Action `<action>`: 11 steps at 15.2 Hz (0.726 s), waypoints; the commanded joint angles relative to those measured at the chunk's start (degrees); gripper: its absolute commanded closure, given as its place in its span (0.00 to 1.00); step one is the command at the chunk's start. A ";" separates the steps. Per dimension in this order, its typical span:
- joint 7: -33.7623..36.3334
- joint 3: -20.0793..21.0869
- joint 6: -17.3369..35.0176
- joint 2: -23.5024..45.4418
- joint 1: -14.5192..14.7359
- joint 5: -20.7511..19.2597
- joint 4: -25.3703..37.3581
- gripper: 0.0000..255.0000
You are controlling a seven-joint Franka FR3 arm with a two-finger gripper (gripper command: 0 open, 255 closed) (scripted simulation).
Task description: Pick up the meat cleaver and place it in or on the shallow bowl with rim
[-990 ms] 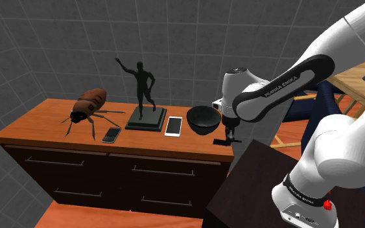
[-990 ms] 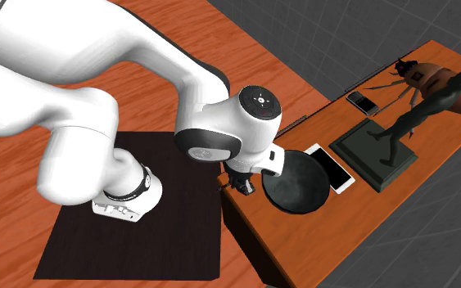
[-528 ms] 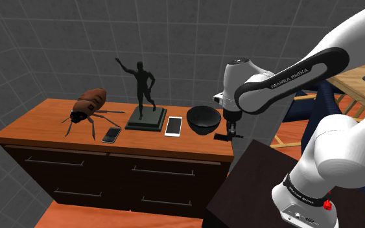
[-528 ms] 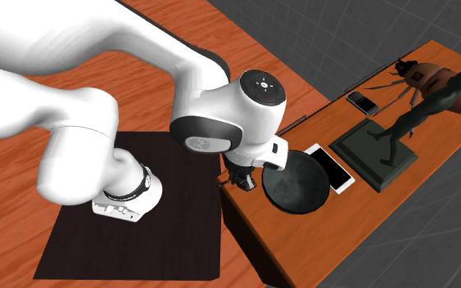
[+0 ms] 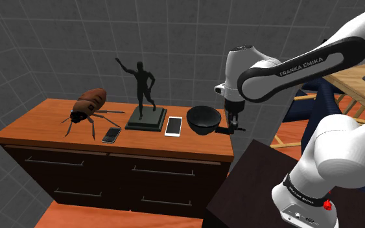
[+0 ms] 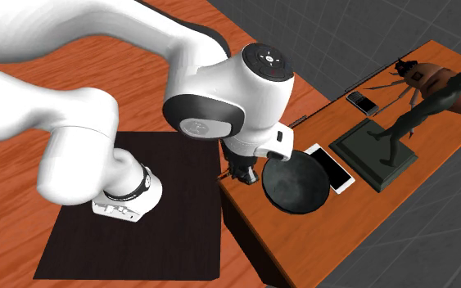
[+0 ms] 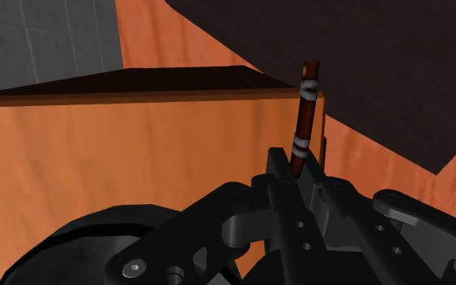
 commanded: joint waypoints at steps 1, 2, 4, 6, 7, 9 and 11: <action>0.02 0.13 -1.98 -1.21 0.01 0.07 0.73 1.00; 0.02 0.19 -2.96 -1.70 0.02 0.11 1.22 1.00; 0.01 0.30 -4.90 -2.62 0.03 0.19 2.24 1.00; -0.01 0.40 -6.80 -3.45 0.05 0.27 3.32 1.00; -0.01 0.46 -7.73 -3.83 0.06 0.31 3.87 1.00; -0.03 0.56 -9.57 -4.52 0.08 0.39 5.01 1.00; -0.04 0.66 -11.37 -5.14 0.10 0.48 6.20 1.00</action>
